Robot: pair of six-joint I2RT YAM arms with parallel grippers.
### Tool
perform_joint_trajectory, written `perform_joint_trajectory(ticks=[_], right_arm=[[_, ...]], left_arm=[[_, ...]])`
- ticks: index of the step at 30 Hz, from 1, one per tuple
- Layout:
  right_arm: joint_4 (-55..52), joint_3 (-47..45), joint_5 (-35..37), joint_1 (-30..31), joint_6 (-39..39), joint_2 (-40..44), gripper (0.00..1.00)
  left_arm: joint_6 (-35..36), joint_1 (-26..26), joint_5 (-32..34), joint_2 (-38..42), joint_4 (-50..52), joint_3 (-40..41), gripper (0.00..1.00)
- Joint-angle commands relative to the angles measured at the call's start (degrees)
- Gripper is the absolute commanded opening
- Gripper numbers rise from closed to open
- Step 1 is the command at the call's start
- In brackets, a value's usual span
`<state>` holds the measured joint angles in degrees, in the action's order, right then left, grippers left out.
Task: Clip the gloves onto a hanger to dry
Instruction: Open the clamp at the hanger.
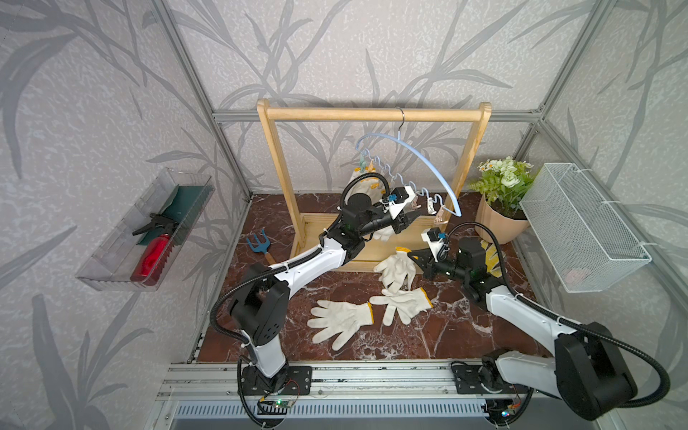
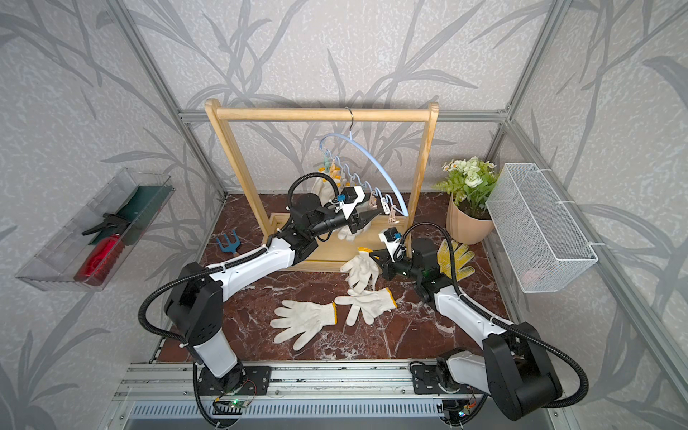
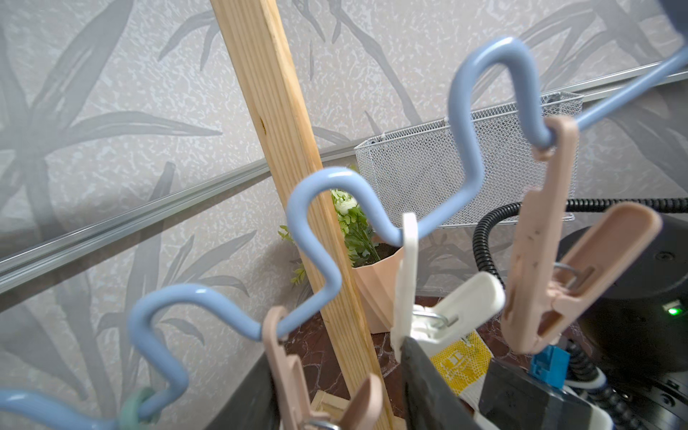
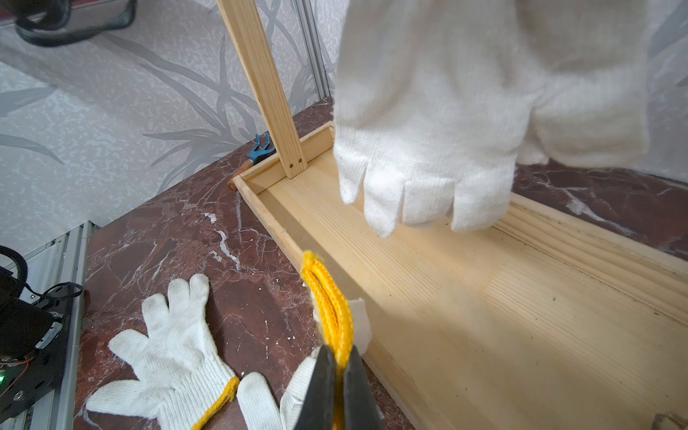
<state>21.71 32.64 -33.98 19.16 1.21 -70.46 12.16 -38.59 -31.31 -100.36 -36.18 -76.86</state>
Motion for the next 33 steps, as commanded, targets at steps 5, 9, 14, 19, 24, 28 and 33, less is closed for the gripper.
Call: perform_joint_trajectory(ticks=[5, 9, 14, 19, 24, 28, 33], right_arm=[[-0.75, 0.31, 0.31, -0.15, -1.12, 1.79, 0.0], [-0.8, -0.12, 0.4, -0.16, -1.21, 2.16, 0.0], [-0.97, -0.04, 0.31, -0.17, -1.43, 1.84, 0.0], [-1.84, 1.97, -1.61, -0.69, -2.63, 0.81, 0.0], [-4.59, 7.03, -8.18, -2.59, -6.13, -0.52, 0.0], [-5.75, 12.18, -15.27, -5.01, -7.95, -3.01, 0.0], [-7.03, 18.32, -22.26, -6.74, -9.7, -7.06, 0.0]], left_arm=[[0.14, -0.69, 3.66, -0.36, -1.36, -0.97, 0.42], [0.25, -0.8, 4.01, -0.12, -0.71, -0.94, 0.32], [0.32, -0.87, 3.8, 0.27, 0.68, -1.4, 0.22], [0.6, -0.81, 3.56, 1.14, 2.89, -1.03, 0.13], [0.33, -0.76, 3.21, 2.5, 5.63, -0.58, 0.04], [0.67, -0.41, 0.99, 4.29, 11.94, -1.22, 0.0], [1.52, 0.08, -3.29, 6.7, 18.66, -1.23, 0.0]])
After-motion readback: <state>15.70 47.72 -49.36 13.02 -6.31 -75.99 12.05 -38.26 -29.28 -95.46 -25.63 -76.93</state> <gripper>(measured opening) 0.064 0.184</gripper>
